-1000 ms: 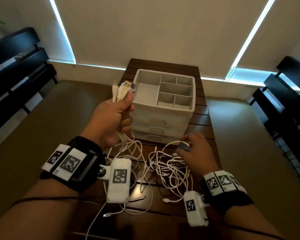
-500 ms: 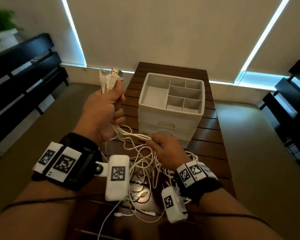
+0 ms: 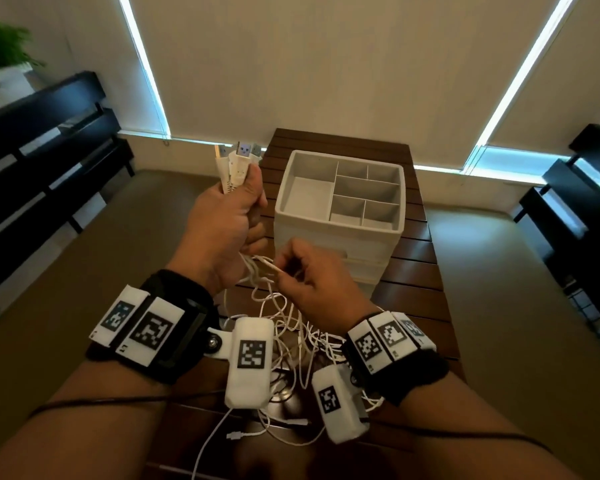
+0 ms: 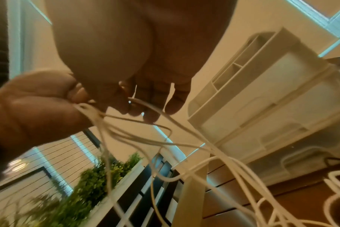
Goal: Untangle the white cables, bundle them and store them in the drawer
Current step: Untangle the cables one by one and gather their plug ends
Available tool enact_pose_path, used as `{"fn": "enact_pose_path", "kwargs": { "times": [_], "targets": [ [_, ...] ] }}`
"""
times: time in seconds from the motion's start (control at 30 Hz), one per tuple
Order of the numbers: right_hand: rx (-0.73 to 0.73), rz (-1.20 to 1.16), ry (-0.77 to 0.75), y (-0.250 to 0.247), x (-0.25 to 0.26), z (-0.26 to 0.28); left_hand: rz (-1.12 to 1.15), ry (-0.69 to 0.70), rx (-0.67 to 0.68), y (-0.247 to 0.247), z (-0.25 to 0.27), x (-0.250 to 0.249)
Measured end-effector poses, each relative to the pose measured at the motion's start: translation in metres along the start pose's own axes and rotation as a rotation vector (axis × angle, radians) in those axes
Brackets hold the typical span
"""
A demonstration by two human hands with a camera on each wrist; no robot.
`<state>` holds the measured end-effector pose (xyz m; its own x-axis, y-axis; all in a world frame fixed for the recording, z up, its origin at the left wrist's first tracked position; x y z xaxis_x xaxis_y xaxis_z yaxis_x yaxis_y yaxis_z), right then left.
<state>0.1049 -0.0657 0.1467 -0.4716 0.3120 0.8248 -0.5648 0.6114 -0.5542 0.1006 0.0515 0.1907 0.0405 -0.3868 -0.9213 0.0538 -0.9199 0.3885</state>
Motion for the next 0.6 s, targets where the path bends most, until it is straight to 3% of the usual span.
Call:
{"fn": "enact_pose_path", "kwargs": {
  "times": [0.13, 0.27, 0.33, 0.4, 0.53, 0.6],
  "targets": [
    [0.128, -0.14, 0.196, -0.014, -0.052, 0.011, -0.213, 0.089, -0.126, -0.02, 0.0, -0.039],
    [0.17, -0.043, 0.369, -0.037, -0.1, 0.032, -0.761, 0.23, -0.326, -0.046, 0.012, -0.093],
    [0.161, 0.034, 0.362, -0.044, -0.093, 0.029, -0.971, 0.261, -0.35, -0.037, 0.018, -0.101],
    [0.155, 0.074, 0.257, -0.048, -0.058, 0.016, -1.132, 0.214, -0.243, -0.007, 0.018, -0.084],
    [-0.016, -0.002, 0.045, -0.074, 0.011, -0.004, -1.105, 0.024, 0.069, 0.04, 0.011, -0.011],
    [-0.065, -0.115, 0.028, -0.086, 0.013, -0.002, -0.981, -0.008, 0.033, 0.032, 0.008, 0.001]
  ]
}}
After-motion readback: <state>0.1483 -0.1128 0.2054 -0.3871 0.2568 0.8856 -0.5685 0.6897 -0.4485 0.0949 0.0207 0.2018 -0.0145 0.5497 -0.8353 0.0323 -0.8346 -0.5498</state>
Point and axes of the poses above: each hand's wrist, its own z-axis away from the middle knuckle, its own y-axis out of the palm, x = y × z, the point moved 7 cm from there along -z, towards the middle knuckle, and after that the axes turned 11 degrees about x, right-handed, at the moved point
